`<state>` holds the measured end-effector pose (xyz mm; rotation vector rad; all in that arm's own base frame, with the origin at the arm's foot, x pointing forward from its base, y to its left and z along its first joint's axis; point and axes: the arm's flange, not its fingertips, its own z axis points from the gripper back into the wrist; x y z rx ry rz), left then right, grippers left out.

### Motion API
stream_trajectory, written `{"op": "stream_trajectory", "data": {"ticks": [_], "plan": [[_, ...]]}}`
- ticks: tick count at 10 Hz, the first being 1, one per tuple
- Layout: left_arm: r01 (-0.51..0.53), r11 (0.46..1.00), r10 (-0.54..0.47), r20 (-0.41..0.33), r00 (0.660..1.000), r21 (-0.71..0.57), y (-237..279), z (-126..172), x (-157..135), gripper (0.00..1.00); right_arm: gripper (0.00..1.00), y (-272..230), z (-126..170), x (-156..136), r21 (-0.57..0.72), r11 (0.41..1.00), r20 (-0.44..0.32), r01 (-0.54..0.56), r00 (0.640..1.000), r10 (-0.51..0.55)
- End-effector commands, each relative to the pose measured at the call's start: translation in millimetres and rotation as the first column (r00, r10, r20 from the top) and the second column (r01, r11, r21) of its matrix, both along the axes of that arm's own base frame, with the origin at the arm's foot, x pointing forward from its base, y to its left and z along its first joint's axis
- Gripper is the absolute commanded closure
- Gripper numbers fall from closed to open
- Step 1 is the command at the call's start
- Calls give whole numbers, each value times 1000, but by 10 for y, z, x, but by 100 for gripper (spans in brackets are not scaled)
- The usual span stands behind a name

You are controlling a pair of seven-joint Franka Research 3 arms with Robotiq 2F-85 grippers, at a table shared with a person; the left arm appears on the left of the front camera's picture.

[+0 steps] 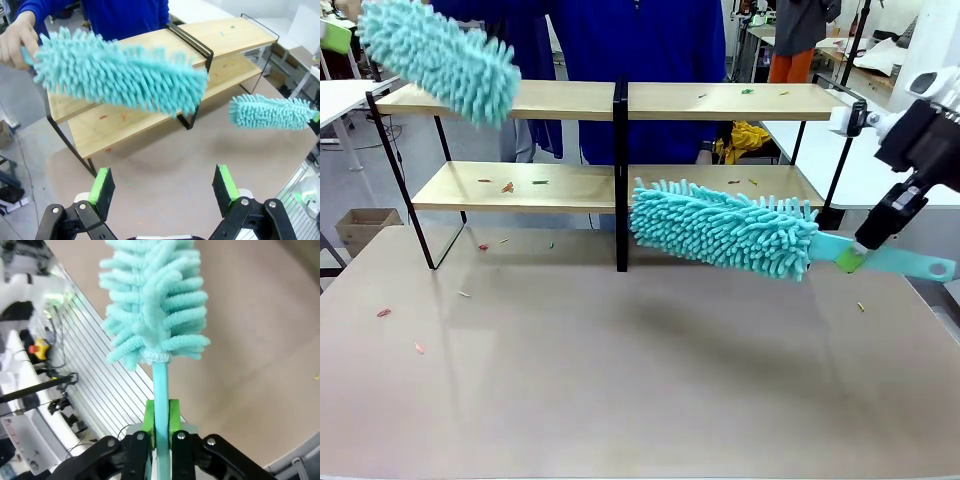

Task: Clean the shelves.
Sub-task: Clean a randomly selected level of the Shelf with the Duster.

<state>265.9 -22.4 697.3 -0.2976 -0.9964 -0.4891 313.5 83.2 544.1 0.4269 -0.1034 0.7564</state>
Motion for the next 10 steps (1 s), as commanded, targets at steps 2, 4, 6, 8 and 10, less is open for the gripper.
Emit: {"op": "stream_trajectory", "data": {"ticks": [2,4,6,8,10], "plan": [[12,1000,-12,2,1000,-10,6,2,0,0,87,-9,-33,60,9,992,28,126,992,-126],[12,1000,-12,2,1000,-10,6,2,0,0,87,24,-123,248,69,968,52,241,968,-244],[12,1000,-12,2,1000,-10,6,2,0,0,87,88,-228,381,77,945,58,318,945,-323],[12,1000,-12,2,1000,-10,6,2,0,0,87,318,-317,631,119,933,60,340,935,-349],[12,1000,-12,2,1000,-10,6,2,0,0,87,517,-372,893,106,924,43,368,926,-374]]}}
